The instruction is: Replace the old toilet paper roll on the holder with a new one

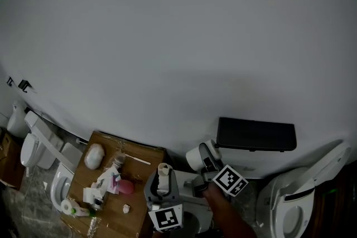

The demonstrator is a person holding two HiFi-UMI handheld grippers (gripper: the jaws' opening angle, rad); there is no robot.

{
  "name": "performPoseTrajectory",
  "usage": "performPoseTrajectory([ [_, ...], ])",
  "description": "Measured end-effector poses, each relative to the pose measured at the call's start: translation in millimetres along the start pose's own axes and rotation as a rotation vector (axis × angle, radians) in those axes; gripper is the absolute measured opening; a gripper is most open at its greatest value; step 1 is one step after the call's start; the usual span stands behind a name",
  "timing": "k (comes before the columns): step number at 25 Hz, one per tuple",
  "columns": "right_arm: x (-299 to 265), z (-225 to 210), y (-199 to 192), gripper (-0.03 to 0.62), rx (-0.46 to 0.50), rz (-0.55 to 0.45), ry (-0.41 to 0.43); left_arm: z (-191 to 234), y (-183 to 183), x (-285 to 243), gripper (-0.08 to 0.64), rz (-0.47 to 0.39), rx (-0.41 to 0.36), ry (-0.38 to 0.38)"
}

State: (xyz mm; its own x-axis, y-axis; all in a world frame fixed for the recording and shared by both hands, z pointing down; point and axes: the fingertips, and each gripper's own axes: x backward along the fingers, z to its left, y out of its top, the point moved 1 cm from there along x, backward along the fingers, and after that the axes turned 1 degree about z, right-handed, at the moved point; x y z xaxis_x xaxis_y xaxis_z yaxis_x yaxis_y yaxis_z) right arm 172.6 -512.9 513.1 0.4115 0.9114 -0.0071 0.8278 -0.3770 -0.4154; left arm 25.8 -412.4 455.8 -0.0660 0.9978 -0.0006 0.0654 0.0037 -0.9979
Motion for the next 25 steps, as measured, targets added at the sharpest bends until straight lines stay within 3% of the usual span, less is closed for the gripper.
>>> performPoseTrajectory([
  [8,1,5,25,0.382,-0.167,-0.125,0.08,-6,-2,-4,0.164,0.001,-0.002,-0.015],
  [14,8,-5,41,0.382,-0.26,-0.197,0.092,-18,1,-9,0.164,0.0,0.0,-0.047],
  [25,31,-23,75,0.382,-0.355,-0.355,0.089,-34,2,-10,0.164,-0.004,0.01,-0.085],
])
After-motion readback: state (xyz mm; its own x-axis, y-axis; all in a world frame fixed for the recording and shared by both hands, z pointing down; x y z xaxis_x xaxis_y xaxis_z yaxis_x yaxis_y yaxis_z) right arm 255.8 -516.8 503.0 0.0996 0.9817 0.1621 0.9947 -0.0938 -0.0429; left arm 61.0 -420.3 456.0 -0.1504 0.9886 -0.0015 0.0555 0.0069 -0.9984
